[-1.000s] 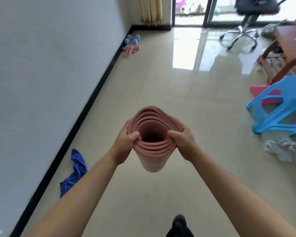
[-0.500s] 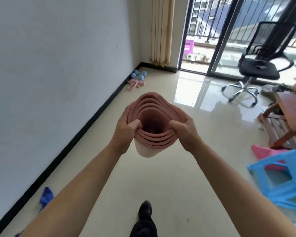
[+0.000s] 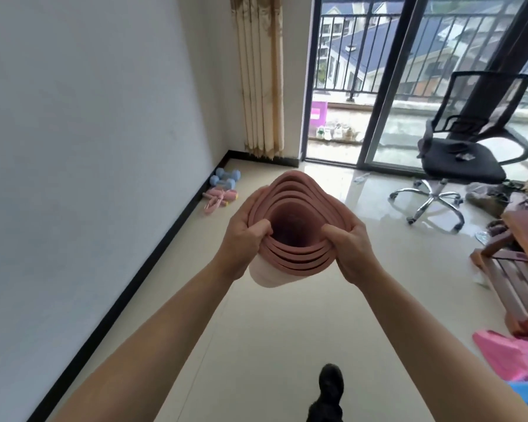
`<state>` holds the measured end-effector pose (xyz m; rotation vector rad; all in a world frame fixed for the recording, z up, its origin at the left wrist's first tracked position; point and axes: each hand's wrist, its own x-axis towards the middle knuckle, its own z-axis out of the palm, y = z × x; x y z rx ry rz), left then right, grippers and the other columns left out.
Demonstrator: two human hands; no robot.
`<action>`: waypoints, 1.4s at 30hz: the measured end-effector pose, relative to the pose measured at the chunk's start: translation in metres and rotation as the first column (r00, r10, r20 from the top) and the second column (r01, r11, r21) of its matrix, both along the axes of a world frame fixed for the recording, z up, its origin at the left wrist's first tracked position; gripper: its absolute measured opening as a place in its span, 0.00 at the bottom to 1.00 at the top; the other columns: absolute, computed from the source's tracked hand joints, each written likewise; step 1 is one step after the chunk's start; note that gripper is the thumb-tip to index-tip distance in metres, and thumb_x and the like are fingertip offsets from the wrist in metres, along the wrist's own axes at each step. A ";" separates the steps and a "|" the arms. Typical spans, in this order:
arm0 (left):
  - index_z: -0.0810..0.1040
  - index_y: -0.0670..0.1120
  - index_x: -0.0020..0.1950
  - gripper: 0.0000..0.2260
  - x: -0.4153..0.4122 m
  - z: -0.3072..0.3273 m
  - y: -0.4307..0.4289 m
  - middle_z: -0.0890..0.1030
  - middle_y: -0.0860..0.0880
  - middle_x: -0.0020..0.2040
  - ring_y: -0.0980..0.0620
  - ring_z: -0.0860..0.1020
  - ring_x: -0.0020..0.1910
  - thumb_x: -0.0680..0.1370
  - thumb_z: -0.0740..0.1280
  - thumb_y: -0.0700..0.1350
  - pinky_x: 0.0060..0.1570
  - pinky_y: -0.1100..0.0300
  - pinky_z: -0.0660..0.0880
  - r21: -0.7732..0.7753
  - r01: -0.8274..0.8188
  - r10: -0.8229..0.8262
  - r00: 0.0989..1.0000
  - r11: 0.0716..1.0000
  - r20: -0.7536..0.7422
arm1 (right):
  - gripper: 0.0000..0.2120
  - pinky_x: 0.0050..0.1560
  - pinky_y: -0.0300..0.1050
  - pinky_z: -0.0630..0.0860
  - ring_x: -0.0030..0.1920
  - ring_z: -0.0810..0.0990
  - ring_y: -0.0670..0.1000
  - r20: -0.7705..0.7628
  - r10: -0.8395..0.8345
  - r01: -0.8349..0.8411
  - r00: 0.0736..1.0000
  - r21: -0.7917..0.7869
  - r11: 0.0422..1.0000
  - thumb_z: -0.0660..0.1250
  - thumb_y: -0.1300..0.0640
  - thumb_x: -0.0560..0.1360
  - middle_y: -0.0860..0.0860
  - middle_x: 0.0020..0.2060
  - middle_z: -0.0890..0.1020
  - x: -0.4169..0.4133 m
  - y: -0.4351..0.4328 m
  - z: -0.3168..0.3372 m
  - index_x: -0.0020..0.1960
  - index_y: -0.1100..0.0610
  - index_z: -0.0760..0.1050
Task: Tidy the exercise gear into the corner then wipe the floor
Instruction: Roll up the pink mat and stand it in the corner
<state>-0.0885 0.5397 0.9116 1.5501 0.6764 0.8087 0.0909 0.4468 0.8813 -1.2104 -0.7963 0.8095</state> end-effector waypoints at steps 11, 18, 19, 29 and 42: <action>0.71 0.52 0.71 0.28 0.214 0.025 0.253 0.79 0.46 0.59 0.45 0.79 0.57 0.76 0.58 0.29 0.56 0.52 0.80 -0.042 -0.180 0.181 0.983 0.983 0.031 | 0.30 0.47 0.53 0.82 0.53 0.83 0.59 0.066 0.126 -0.125 0.990 -0.026 0.992 0.66 0.66 0.65 0.57 0.52 0.84 0.219 0.281 0.036 0.67 0.52 0.77; 0.71 0.51 0.72 0.29 0.277 0.008 0.439 0.79 0.49 0.61 0.49 0.79 0.60 0.75 0.58 0.28 0.60 0.51 0.77 -0.014 -0.276 0.276 0.960 0.961 0.037 | 0.31 0.48 0.51 0.82 0.53 0.83 0.61 0.064 0.237 -0.235 0.969 -0.046 0.971 0.66 0.67 0.65 0.58 0.52 0.84 0.284 0.487 0.024 0.66 0.51 0.77; 0.71 0.51 0.71 0.29 0.285 0.005 0.464 0.80 0.48 0.60 0.48 0.79 0.59 0.75 0.57 0.28 0.60 0.51 0.78 -0.011 -0.267 0.267 0.963 0.964 0.041 | 0.31 0.48 0.52 0.82 0.53 0.83 0.61 0.067 0.228 -0.224 0.971 -0.057 0.973 0.66 0.67 0.65 0.58 0.52 0.84 0.293 0.513 0.019 0.66 0.50 0.77; 0.71 0.54 0.71 0.28 0.400 0.010 0.743 0.80 0.41 0.56 0.45 0.79 0.51 0.75 0.58 0.31 0.56 0.53 0.78 -0.079 -0.170 0.168 0.985 0.982 -0.031 | 0.29 0.46 0.52 0.81 0.46 0.84 0.58 -0.019 0.123 -0.125 0.992 -0.131 0.983 0.65 0.67 0.64 0.61 0.49 0.84 0.401 0.778 0.021 0.62 0.49 0.79; 0.72 0.55 0.71 0.30 0.555 -0.020 1.060 0.81 0.47 0.60 0.47 0.79 0.61 0.72 0.60 0.32 0.67 0.44 0.72 -0.096 -0.305 0.286 0.942 0.947 -0.173 | 0.28 0.43 0.51 0.81 0.46 0.84 0.58 -0.043 0.283 -0.286 0.958 -0.164 0.944 0.64 0.70 0.68 0.56 0.48 0.86 0.565 1.122 -0.015 0.58 0.41 0.81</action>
